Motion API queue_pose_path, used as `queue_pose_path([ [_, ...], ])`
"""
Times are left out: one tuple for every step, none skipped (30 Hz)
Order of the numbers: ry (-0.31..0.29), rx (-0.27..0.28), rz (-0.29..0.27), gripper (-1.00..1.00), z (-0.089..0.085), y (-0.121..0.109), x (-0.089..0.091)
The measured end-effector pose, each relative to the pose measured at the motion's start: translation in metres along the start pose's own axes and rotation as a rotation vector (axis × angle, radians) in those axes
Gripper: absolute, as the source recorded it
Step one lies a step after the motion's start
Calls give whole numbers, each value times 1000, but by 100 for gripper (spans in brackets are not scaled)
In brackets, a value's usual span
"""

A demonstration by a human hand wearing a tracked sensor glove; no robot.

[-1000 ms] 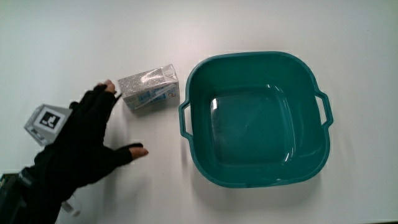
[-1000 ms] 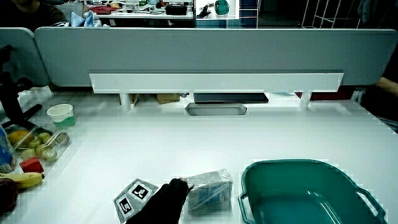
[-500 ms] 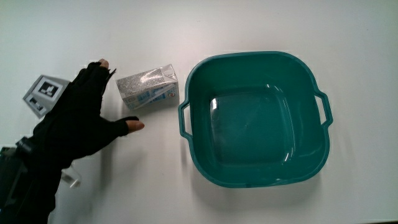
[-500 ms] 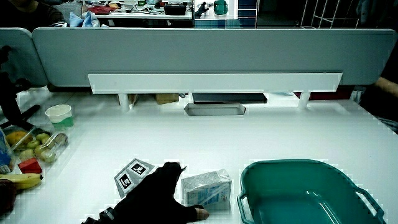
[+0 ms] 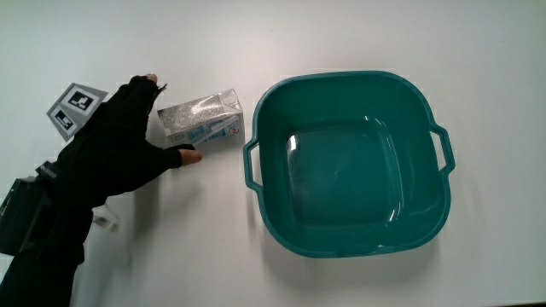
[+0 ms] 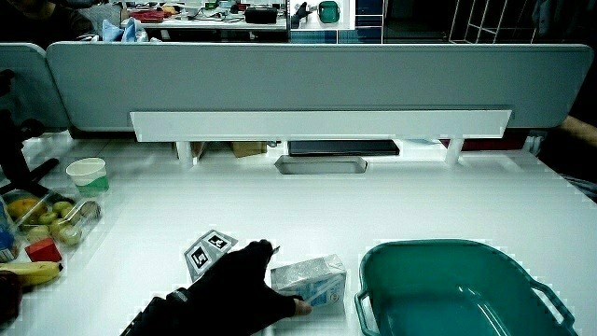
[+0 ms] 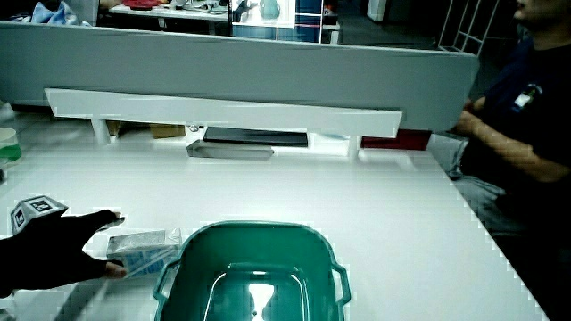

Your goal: Pick milk from desk

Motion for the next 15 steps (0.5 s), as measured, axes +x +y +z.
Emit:
queue_pose_path([
  [-3, -1, -2, 0, 0, 1, -1],
  [-9, 4, -4, 0, 0, 1, -2],
  [-9, 6, -8, 0, -1, 2, -2],
  [-11, 2, -7, 0, -1, 2, -2],
  [-14, 3, -7, 3, -1, 3, -2],
  [-12, 5, -7, 5, -1, 3, -3],
  [-14, 6, -10, 8, -1, 4, -4],
  [-16, 32, -10, 11, -1, 5, -5],
  [-23, 6, -19, 14, -2, 4, -5],
  [-23, 17, -24, 16, -1, 3, -5],
  [-28, 24, -25, 19, -2, 4, -7],
  [-30, 33, -29, 22, -2, 4, -8],
  [-34, 65, -35, 24, -2, 5, -9],
  [-34, 48, -35, 27, -2, 5, -10],
  [-30, 52, -35, 30, -2, 4, -9],
])
